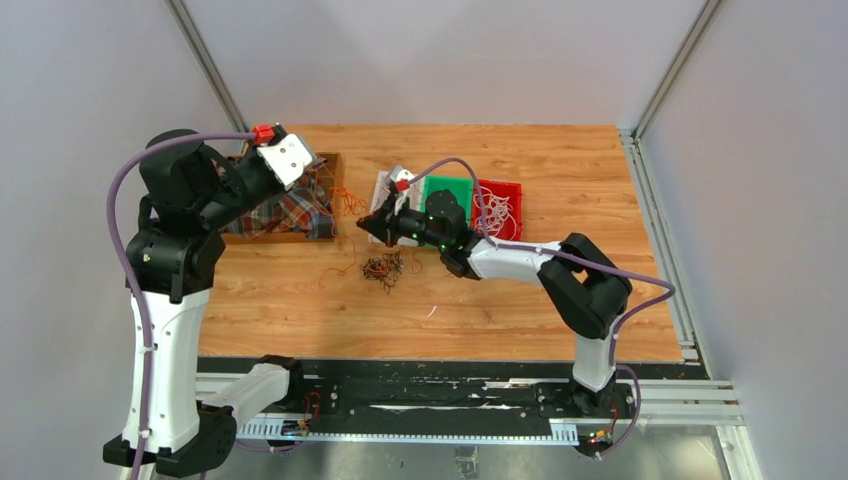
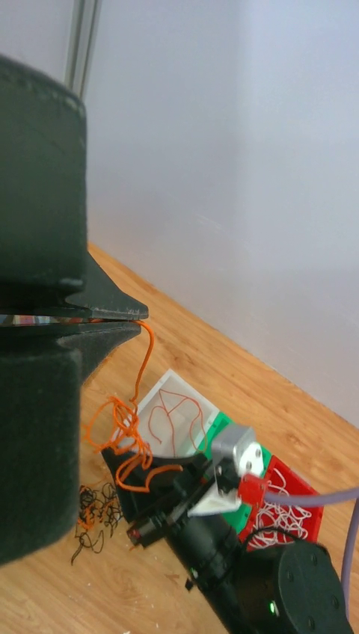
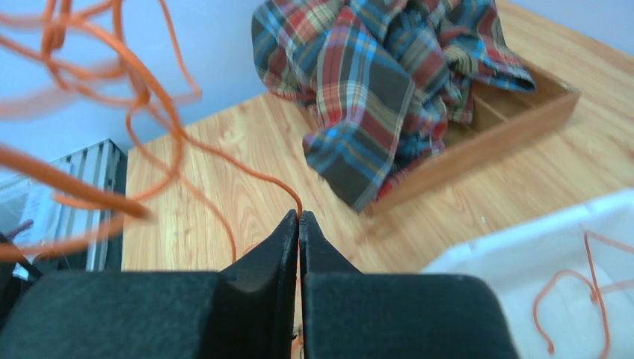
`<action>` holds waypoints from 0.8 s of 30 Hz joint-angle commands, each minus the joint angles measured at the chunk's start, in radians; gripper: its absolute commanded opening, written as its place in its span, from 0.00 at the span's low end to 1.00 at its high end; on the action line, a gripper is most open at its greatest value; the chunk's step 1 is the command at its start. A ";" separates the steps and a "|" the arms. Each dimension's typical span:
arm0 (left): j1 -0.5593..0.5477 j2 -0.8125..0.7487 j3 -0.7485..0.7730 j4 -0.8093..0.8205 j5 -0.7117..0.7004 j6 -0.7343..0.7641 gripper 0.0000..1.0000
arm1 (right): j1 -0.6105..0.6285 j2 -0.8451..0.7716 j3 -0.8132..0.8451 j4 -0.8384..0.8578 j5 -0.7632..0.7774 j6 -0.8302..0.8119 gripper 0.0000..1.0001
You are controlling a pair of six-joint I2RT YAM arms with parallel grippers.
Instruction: Untangle the cables
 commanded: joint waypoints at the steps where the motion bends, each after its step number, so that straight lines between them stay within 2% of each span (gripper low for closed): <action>1: -0.006 -0.006 0.048 0.010 -0.046 0.039 0.00 | 0.009 -0.126 -0.153 0.079 0.088 -0.015 0.01; 5: -0.006 0.002 0.052 0.059 -0.126 0.051 0.00 | 0.005 -0.260 -0.327 0.062 0.158 -0.022 0.01; 9: -0.006 -0.001 0.026 0.153 -0.243 0.075 0.00 | -0.007 -0.397 -0.469 -0.060 0.279 0.017 0.01; 15: -0.006 -0.006 0.002 0.319 -0.379 0.087 0.00 | -0.052 -0.577 -0.617 -0.222 0.477 0.178 0.01; 20: -0.006 -0.020 -0.015 0.481 -0.476 0.062 0.00 | -0.056 -0.694 -0.721 -0.330 0.628 0.253 0.01; 24: -0.006 -0.048 -0.047 0.597 -0.502 0.038 0.00 | -0.056 -0.810 -0.791 -0.416 0.717 0.294 0.01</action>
